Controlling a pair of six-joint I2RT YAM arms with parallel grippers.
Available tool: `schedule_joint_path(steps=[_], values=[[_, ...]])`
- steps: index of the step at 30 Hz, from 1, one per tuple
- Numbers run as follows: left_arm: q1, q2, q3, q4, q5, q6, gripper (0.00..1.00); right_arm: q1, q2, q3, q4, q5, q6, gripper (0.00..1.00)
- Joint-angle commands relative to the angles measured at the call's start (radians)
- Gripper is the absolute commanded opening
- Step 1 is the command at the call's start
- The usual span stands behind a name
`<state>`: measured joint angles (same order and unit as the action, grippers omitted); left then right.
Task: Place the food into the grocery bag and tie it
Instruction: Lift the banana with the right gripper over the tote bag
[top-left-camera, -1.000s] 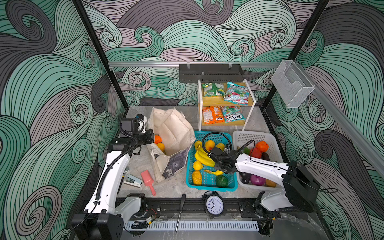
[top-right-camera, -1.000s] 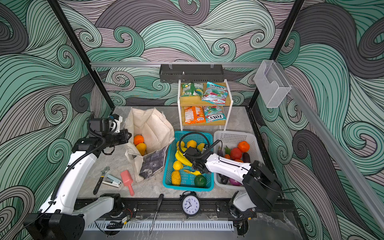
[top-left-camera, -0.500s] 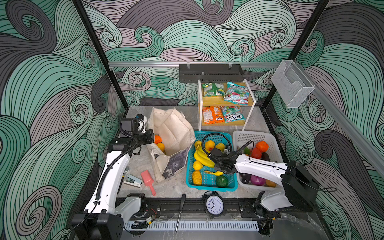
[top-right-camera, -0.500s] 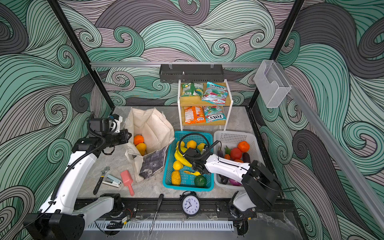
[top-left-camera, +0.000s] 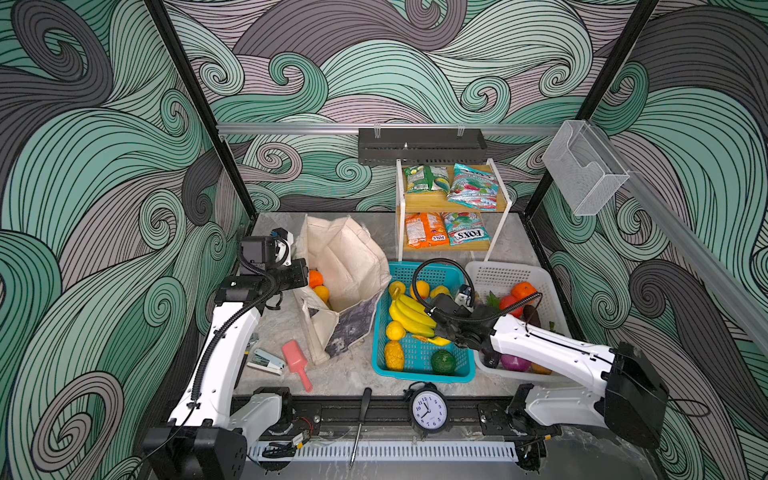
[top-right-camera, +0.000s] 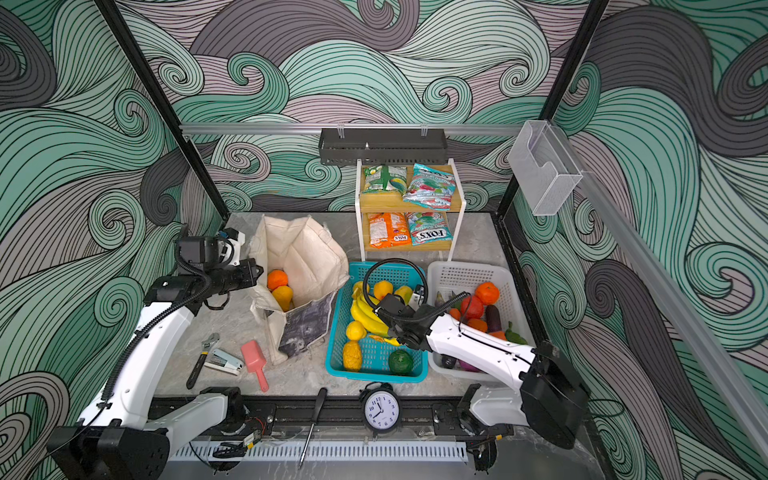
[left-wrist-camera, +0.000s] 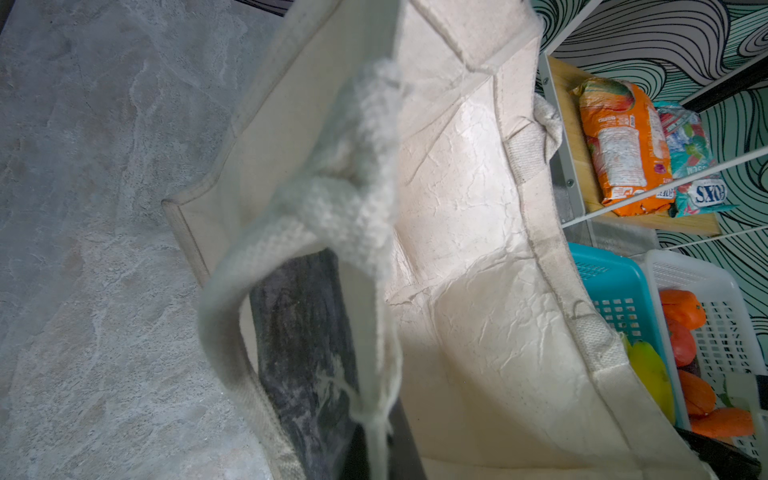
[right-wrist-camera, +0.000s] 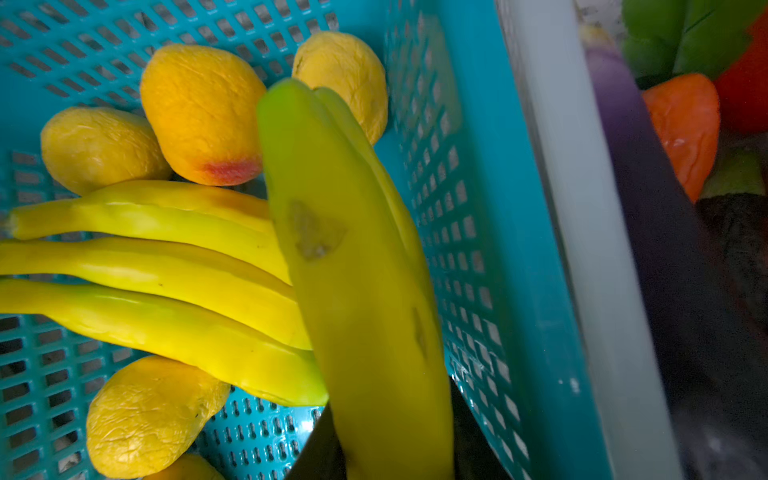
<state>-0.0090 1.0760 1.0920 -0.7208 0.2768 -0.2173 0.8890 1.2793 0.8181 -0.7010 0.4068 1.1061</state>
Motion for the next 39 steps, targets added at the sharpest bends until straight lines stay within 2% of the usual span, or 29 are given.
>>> schedule_joint_path(steps=[1, 7, 11, 15, 19, 28, 39], values=[[-0.005, -0.011, 0.003, -0.007, -0.005, 0.013, 0.00, 0.007, -0.047, 0.023, -0.026, 0.063, -0.068, 0.21], [-0.005, -0.012, 0.004, -0.007, -0.004, 0.013, 0.00, 0.007, -0.147, 0.008, 0.047, 0.063, -0.229, 0.20], [-0.006, -0.013, 0.003, -0.006, -0.002, 0.012, 0.00, 0.007, -0.249, -0.044, 0.209, -0.055, -0.401, 0.19], [-0.007, -0.014, 0.003, -0.007, 0.000, 0.013, 0.00, 0.004, -0.324, -0.050, 0.285, -0.144, -0.460, 0.19], [-0.006, -0.013, 0.003, -0.007, -0.002, 0.013, 0.00, 0.004, -0.335, -0.012, 0.311, -0.210, -0.507, 0.18], [-0.009, -0.016, 0.003, -0.005, 0.005, 0.013, 0.00, 0.004, -0.174, 0.243, 0.321, -0.365, -0.648, 0.19], [-0.009, -0.016, 0.001, 0.007, 0.054, 0.009, 0.00, 0.005, 0.237, 0.692, 0.281, -0.469, -0.738, 0.16]])
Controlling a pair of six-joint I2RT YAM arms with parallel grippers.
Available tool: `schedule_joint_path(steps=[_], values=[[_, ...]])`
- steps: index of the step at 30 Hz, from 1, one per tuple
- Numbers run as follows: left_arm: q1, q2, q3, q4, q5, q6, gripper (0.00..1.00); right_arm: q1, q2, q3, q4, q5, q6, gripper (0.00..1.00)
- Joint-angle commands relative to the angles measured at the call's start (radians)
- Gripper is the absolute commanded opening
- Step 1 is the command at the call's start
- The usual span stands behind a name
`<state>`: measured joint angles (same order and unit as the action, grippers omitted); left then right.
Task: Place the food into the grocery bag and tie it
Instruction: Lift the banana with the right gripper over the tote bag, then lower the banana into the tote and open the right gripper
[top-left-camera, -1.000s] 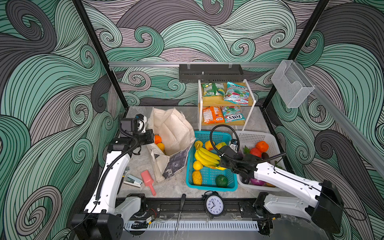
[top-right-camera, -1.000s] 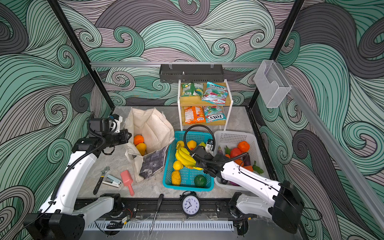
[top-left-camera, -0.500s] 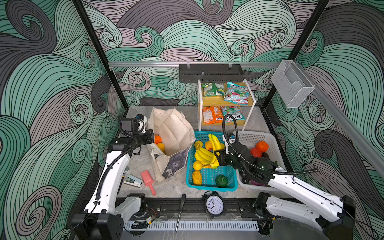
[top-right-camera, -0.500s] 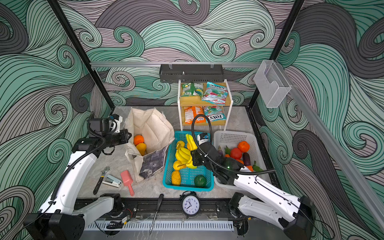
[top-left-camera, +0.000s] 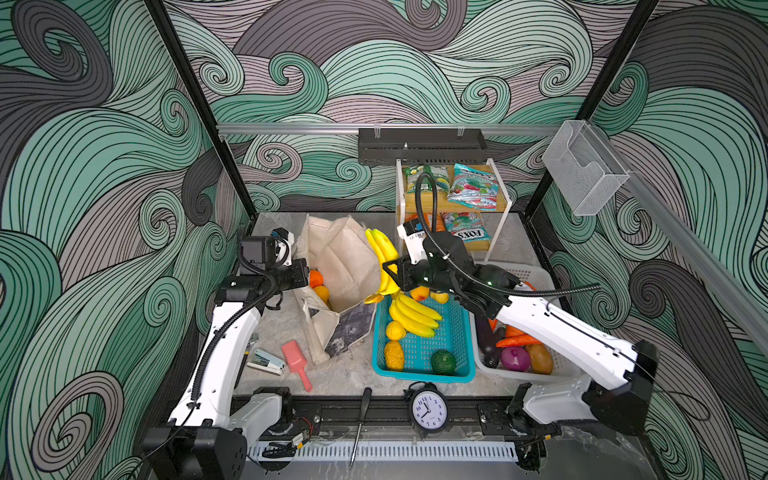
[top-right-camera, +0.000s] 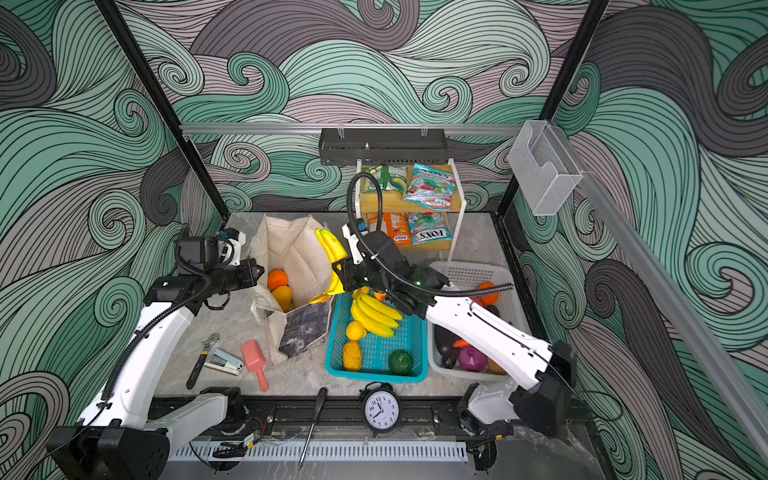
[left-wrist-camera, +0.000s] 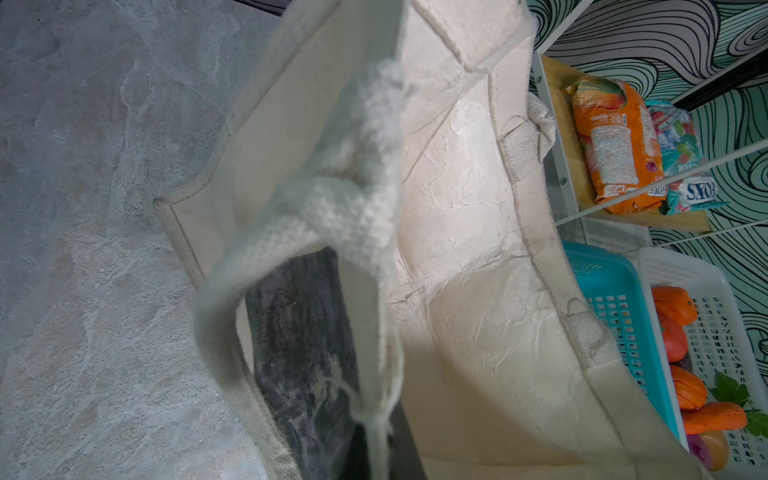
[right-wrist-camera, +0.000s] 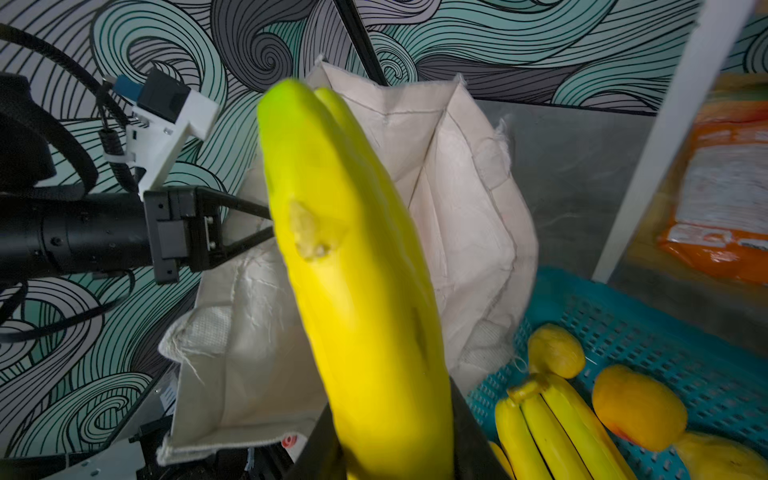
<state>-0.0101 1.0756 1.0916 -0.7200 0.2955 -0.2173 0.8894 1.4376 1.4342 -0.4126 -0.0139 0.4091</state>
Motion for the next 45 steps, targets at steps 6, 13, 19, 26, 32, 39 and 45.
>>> schedule_joint_path(steps=[6, 13, 19, 26, 32, 39, 45], values=[[-0.008, -0.016, 0.001, 0.008, 0.046, 0.008, 0.00, 0.005, 0.354, 0.326, -0.087, -0.109, -0.042, 0.12], [-0.009, -0.011, 0.000, 0.010, 0.056, 0.008, 0.00, 0.018, 0.542, 0.484, -0.177, -0.150, 0.002, 0.09], [-0.008, -0.013, -0.001, 0.012, 0.058, 0.008, 0.00, 0.054, 0.600, 0.473, -0.179, -0.096, 0.033, 0.09], [-0.009, -0.014, -0.002, 0.016, 0.063, 0.006, 0.00, 0.077, 0.663, 0.478, -0.221, -0.046, 0.043, 0.09], [-0.008, -0.017, -0.002, 0.016, 0.063, 0.007, 0.00, 0.077, 0.717, 0.500, -0.251, -0.017, 0.056, 0.08], [-0.008, -0.019, -0.002, 0.015, 0.060, 0.006, 0.00, 0.081, 0.759, 0.497, -0.266, 0.026, 0.059, 0.08], [-0.008, -0.022, -0.002, 0.015, 0.052, 0.007, 0.00, 0.089, 0.799, 0.498, -0.254, 0.021, 0.072, 0.11]])
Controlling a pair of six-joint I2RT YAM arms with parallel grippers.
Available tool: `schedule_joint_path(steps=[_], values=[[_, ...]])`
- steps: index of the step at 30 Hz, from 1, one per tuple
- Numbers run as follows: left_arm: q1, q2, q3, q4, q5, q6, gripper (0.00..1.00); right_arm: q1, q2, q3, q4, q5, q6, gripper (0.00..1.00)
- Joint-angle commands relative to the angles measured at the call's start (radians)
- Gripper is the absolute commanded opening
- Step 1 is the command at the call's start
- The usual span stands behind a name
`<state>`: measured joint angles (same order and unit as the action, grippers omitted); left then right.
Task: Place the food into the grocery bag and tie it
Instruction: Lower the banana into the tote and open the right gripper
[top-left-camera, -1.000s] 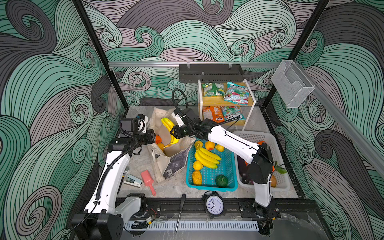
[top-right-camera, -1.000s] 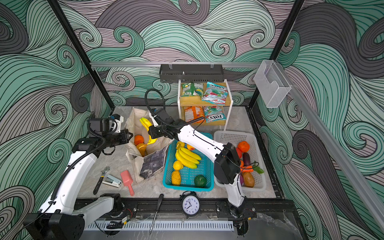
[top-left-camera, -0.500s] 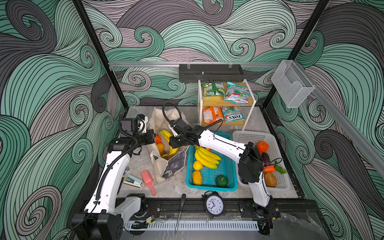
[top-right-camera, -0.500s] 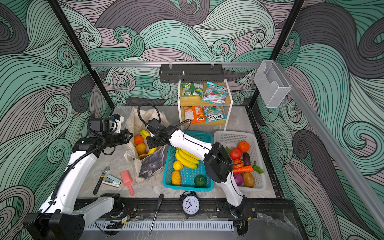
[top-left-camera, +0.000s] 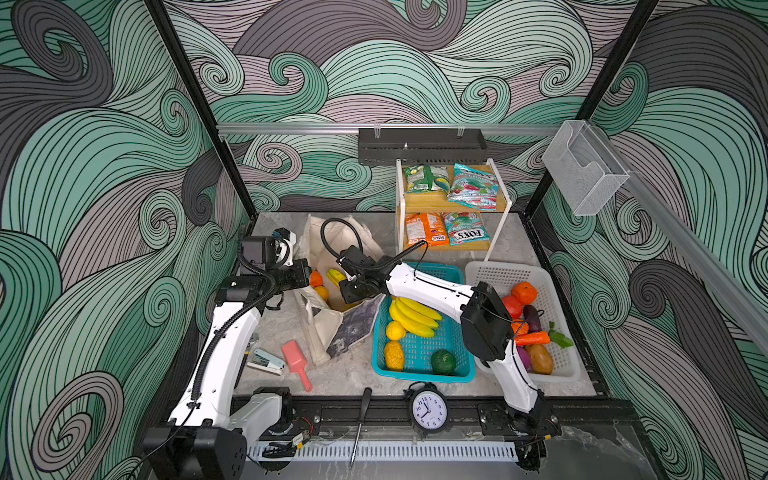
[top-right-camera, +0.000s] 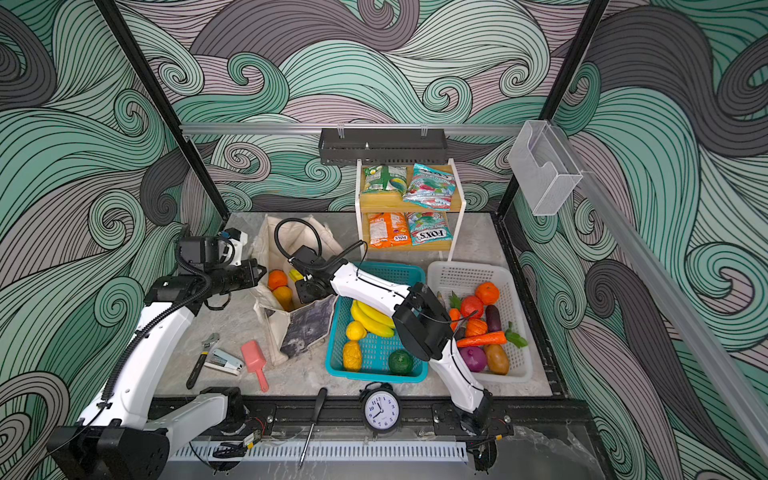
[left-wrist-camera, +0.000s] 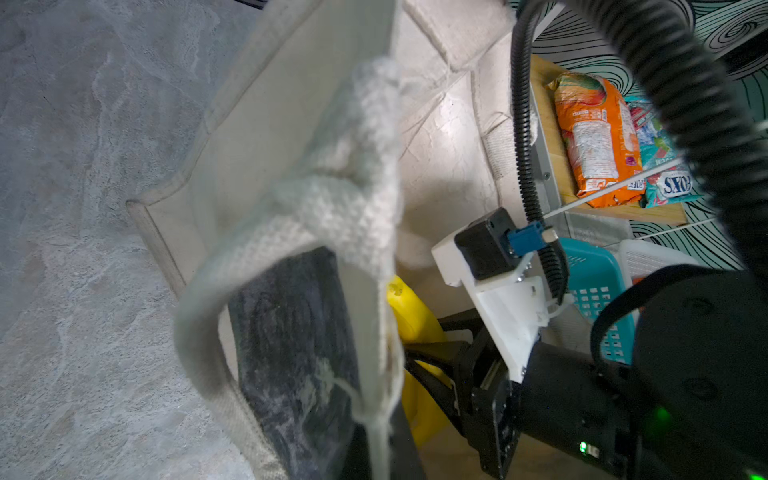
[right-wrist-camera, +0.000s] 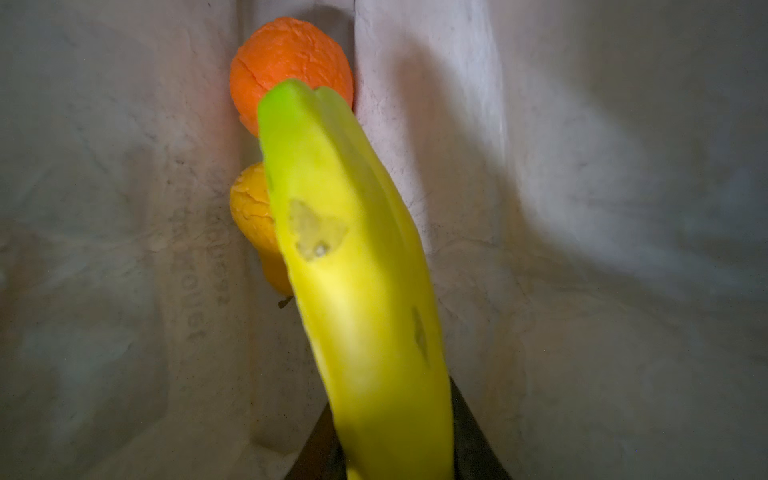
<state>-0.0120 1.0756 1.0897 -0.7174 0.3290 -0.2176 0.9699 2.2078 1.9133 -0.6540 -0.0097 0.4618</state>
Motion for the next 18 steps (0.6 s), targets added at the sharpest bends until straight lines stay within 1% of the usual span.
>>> schedule_joint_path(steps=[1, 9, 11, 15, 17, 18], values=[[-0.006, -0.022, -0.001, 0.013, 0.016, 0.007, 0.00, 0.009, 0.038, 0.021, -0.013, 0.012, 0.023, 0.12], [-0.006, -0.020, 0.002, 0.006, 0.007, 0.007, 0.00, 0.010, 0.062, 0.023, -0.011, 0.008, 0.032, 0.25], [-0.006, -0.020, 0.003, 0.005, 0.009, 0.007, 0.00, 0.009, 0.066, 0.023, -0.012, 0.000, 0.030, 0.31], [-0.006, -0.022, 0.002, 0.006, 0.001, 0.007, 0.00, 0.010, 0.042, 0.017, -0.015, 0.000, 0.027, 0.54], [-0.006, -0.023, 0.003, 0.005, 0.002, 0.007, 0.00, 0.012, 0.013, 0.009, -0.014, 0.005, 0.021, 0.63], [-0.007, -0.024, 0.001, 0.007, 0.002, 0.007, 0.00, 0.013, -0.006, 0.005, -0.014, 0.005, 0.015, 0.66]])
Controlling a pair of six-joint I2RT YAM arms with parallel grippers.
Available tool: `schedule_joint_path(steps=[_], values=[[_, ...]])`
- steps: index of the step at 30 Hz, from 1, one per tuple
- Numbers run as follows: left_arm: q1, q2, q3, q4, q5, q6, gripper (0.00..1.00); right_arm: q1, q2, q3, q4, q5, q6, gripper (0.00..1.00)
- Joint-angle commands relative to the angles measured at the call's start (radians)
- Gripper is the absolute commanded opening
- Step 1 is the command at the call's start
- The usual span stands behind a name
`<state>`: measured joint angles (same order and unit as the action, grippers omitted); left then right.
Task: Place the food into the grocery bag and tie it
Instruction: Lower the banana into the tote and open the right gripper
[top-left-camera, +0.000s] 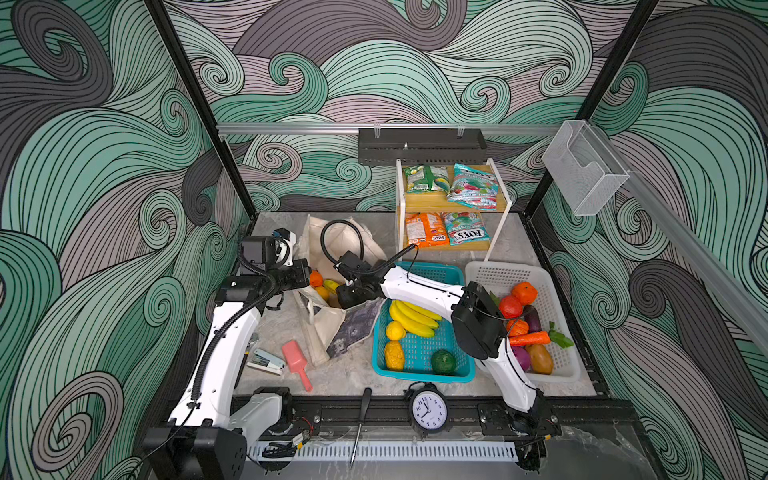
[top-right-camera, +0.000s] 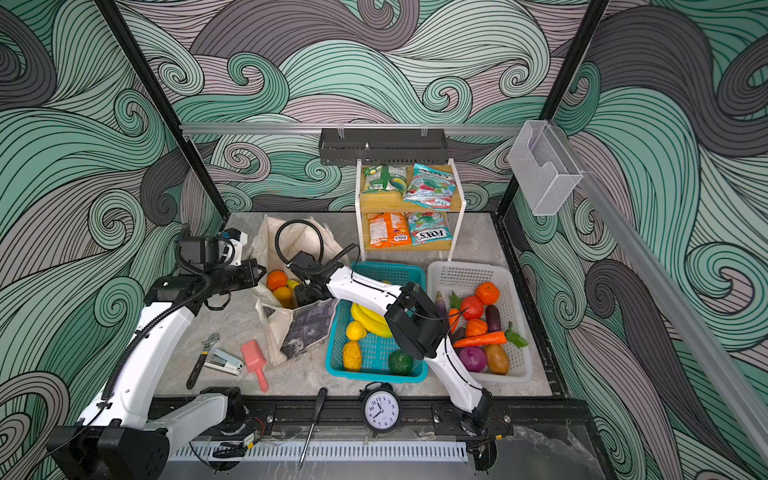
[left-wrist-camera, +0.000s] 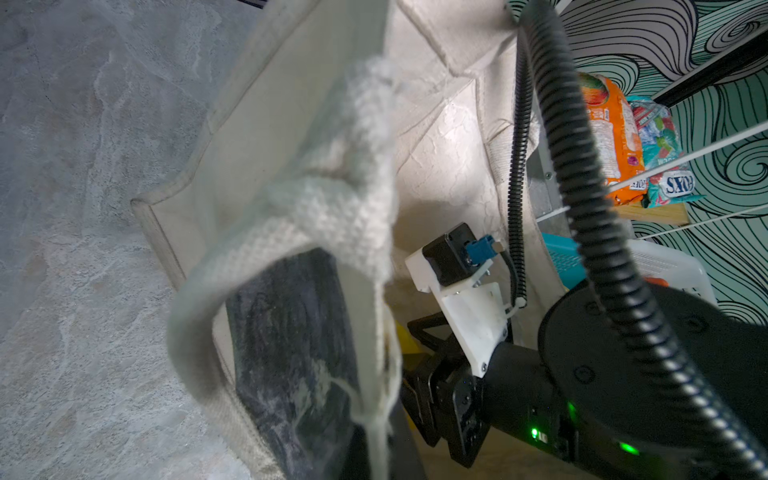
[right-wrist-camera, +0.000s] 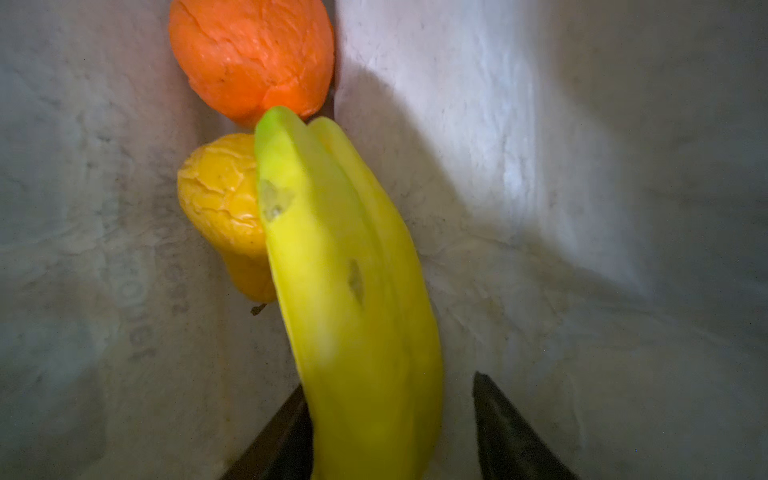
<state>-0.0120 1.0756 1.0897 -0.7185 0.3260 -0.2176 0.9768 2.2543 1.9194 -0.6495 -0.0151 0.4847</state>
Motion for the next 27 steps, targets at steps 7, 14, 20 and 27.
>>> schedule_joint_path(steps=[7, 14, 20, 27], values=[[-0.007, -0.025, -0.001, 0.011, 0.003, 0.006, 0.00, 0.007, -0.235, -0.046, 0.003, 0.050, 0.000, 0.98], [-0.006, -0.028, -0.001, 0.011, -0.007, 0.007, 0.00, -0.004, -0.378, -0.078, -0.004, 0.098, -0.024, 0.98], [-0.006, -0.028, -0.001, 0.010, -0.004, 0.007, 0.00, -0.075, -0.492, -0.206, 0.013, 0.077, -0.018, 0.91], [-0.007, -0.029, -0.001, 0.008, -0.005, 0.007, 0.00, -0.137, -0.521, -0.344, 0.062, 0.144, -0.015, 0.81]])
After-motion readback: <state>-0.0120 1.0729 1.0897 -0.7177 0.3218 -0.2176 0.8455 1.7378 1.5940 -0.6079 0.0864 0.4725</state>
